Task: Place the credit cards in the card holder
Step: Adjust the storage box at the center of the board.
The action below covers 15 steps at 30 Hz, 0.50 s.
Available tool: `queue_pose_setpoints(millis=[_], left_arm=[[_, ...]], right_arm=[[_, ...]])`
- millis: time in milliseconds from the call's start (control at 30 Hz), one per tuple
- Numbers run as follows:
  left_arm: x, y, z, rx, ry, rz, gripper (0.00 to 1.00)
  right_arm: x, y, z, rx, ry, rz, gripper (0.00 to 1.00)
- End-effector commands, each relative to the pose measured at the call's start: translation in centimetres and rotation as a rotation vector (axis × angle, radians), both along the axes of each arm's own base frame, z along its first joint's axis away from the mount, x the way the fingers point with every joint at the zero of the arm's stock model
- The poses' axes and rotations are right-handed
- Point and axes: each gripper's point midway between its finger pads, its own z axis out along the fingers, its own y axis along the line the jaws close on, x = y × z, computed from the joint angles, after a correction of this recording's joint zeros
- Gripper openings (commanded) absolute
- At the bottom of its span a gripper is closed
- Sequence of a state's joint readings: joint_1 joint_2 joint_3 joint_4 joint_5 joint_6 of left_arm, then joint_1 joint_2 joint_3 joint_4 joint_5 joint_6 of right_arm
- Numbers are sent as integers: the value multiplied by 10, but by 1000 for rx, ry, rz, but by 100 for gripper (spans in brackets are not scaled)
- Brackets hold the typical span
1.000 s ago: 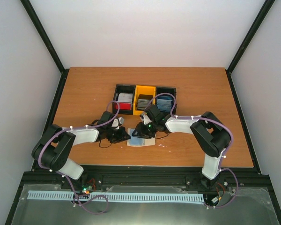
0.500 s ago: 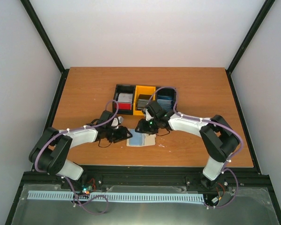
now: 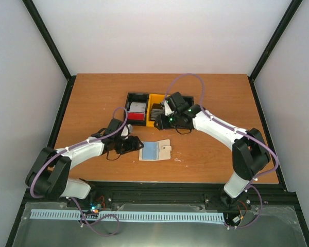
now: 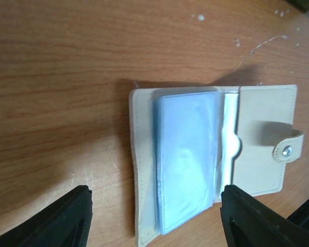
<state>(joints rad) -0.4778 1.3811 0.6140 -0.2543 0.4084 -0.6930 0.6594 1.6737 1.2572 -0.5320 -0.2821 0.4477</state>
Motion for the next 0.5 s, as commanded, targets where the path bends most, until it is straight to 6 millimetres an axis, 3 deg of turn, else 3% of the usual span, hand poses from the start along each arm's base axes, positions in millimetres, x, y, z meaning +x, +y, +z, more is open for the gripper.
queue_pose_setpoints(millis=[0,100,200,333,400,467], left_arm=[[16,3,27,18,-91,11,70],[22,4,37,19,-111,23,70],[27,5,45,5,-118,29,70],[37,10,56,-17,-125,44,70],[40,12,62,-28,-128,46,70],[44,14,68,-36,-137,54,71]], right_arm=[[28,-13,26,-81,-145,59,57],[52,-13,41,-126,-250,126,60],[81,-16,41,-215,-319,177,58],[109,-21,30,-284,-332,277,53],[115,-22,18,-298,-305,354,54],[123,-22,19,-324,-315,425,54]])
